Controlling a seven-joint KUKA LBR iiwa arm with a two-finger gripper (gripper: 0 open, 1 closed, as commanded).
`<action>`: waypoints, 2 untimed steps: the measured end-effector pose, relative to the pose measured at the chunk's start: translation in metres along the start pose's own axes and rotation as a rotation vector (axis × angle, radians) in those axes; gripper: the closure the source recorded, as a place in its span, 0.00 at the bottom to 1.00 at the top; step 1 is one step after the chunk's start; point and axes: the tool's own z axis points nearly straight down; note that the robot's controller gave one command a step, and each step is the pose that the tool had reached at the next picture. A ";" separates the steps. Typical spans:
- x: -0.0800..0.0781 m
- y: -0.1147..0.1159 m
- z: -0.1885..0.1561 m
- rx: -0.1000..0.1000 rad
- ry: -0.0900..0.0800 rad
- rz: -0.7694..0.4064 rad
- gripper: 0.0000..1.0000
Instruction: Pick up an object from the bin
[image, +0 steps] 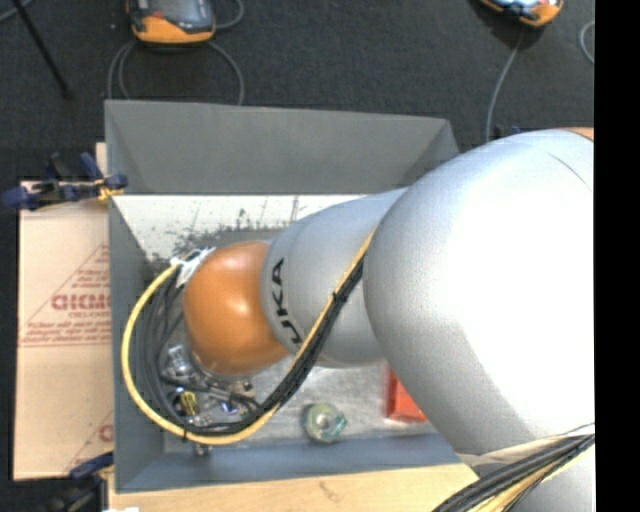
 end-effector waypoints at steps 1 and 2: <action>-0.002 0.000 -0.001 -0.001 -0.004 0.003 1.00; -0.005 0.000 -0.066 0.002 0.004 0.013 1.00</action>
Offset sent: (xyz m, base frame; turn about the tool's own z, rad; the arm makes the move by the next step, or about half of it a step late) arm 0.0000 0.0000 0.0000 0.0000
